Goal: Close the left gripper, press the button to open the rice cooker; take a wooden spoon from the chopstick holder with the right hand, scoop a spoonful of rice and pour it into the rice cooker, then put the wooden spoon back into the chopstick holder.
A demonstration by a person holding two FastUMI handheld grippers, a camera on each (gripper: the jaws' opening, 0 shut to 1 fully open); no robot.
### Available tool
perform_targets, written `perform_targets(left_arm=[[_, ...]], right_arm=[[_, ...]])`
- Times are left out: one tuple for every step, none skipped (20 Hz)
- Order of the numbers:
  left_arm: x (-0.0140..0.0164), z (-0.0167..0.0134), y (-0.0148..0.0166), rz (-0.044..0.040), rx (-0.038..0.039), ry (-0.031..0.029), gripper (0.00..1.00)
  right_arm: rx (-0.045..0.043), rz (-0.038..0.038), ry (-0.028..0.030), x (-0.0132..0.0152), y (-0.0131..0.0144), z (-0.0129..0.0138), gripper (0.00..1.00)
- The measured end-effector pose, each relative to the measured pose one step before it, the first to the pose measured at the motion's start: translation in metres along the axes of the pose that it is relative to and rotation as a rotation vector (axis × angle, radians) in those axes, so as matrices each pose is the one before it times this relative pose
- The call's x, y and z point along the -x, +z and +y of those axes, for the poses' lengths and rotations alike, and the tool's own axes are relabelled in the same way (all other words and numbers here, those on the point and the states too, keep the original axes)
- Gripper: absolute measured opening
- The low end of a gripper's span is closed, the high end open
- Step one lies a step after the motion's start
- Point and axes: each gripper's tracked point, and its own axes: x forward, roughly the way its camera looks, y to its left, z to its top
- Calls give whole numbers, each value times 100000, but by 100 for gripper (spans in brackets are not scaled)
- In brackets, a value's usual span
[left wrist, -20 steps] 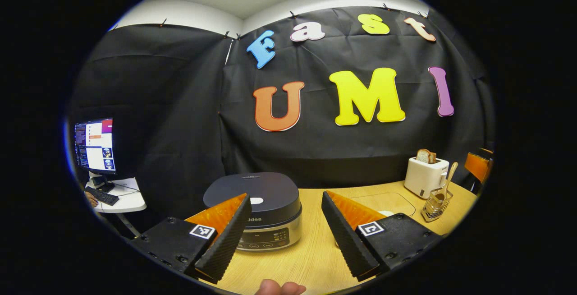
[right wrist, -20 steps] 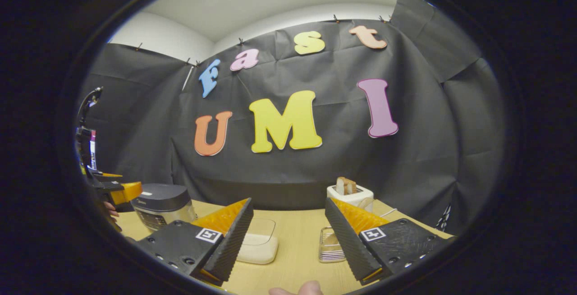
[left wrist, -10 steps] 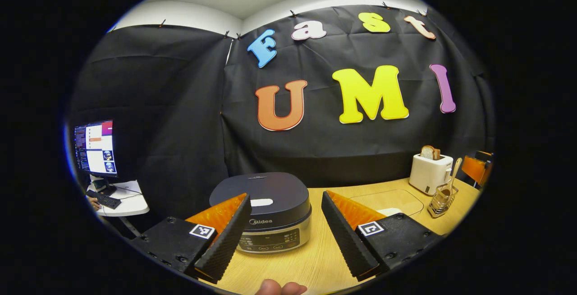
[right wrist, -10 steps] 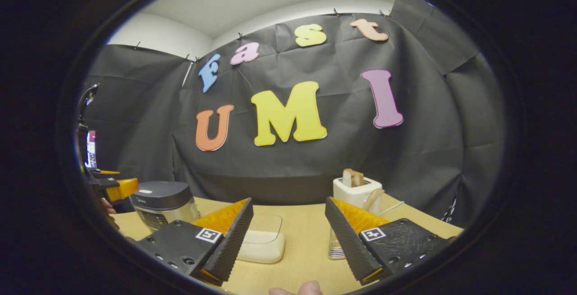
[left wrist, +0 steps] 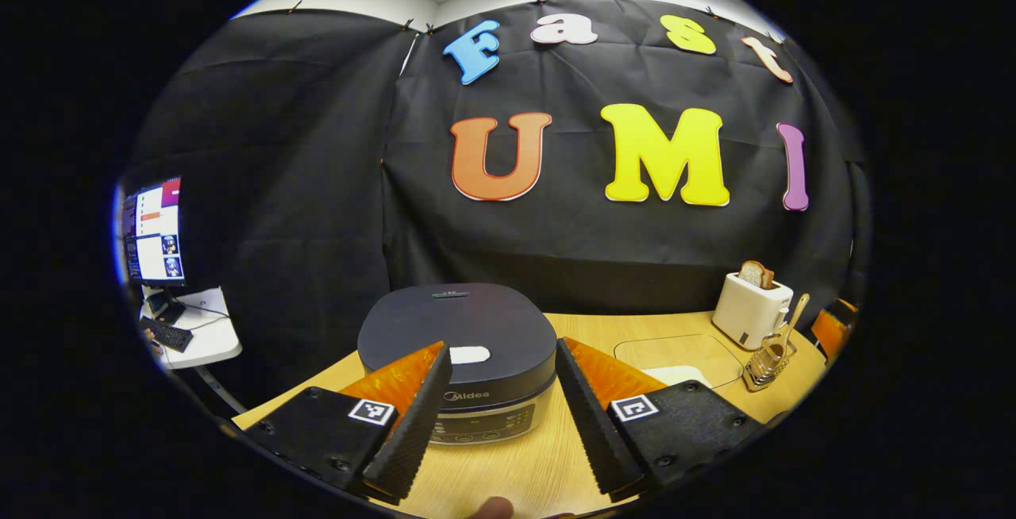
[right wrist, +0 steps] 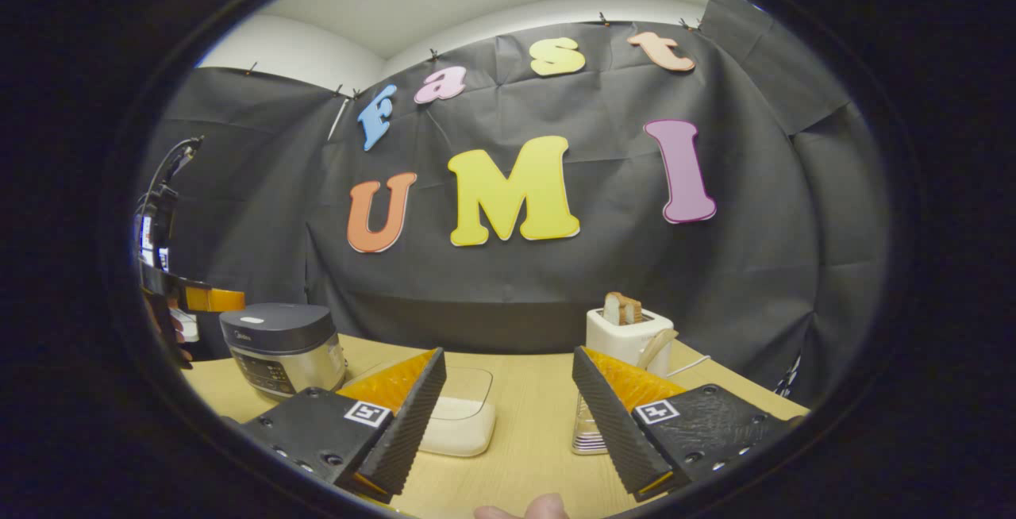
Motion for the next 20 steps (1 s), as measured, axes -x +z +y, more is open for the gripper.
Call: perform_targets(left_arm=[[-433, 882, -373, 4038, 2526, 1205, 76], [-294, 785, -36, 2616, 2213, 1820, 74], [-56, 453, 93, 1899, 1447, 1957, 69], [243, -11, 240, 469, 1204, 496, 66], [371, -184, 663, -839, -671, 703, 65], [505, -314, 1155, -3450, -1462, 623, 65], [88, -562, 1247, -1392, -2938, -32, 65], [657, 210, 1615, -1557, -7764, 3157, 65], [76, 504, 2455, -4968, -5631, 2135, 65], [85, -353, 2539, -2672, -914, -2739, 64], [-50, -956, 1450, 1748, 3764, -5342, 64], [-128, -336, 714, 3529, 1873, -2004, 64], [-465, 1036, 353, 1680, -516, 1837, 61], [-971, 1550, 63, 1861, -1709, 3661, 61], [-855, 317, -1211, 5523, -1146, 270, 61], [-665, -56, -1916, 7726, 128, -1266, 61], [-827, -138, -1701, 7290, -407, -1218, 64], [-907, 100, -1492, 6074, -689, -755, 64], [-831, 39, -1012, 4794, -394, -844, 63], [-888, -250, -943, 4806, 446, -1883, 61]], right_arm=[[-56, -16, 300, 27, 51, -183, 96], [21, 57, 754, 17, -16, 9, 96], [-190, -277, 1458, -80, 206, 58, 92], [-23, -517, 1251, 23, 263, -33, 95], [12, -522, 1330, -116, 314, -147, 96], [173, -232, 1874, -149, 29, -71, 95], [414, 128, 1635, -77, 67, -138, 92], [373, 831, 1418, -48, -144, -235, 92], [299, 1229, 1535, -108, -124, -89, 92], [-162, 625, 1052, 167, -79, -51, 93], [-297, -462, 188, 224, 280, -188, 92], [-332, -763, -350, 263, 187, -138, 92], [-441, -633, -180, 151, 175, 38, 92], [-537, -235, 21, 292, -74, 248, 95], [-508, -90, 365, 187, 24, 327, 95], [-122, -162, 386, 130, 47, 321, 92], [154, -215, -82, 26, 201, 175, 92], [160, -171, 24, 86, 29, 166, 92], [164, -309, 161, 87, 226, 204, 95], [541, -310, 60, -10, 215, 187, 95]])
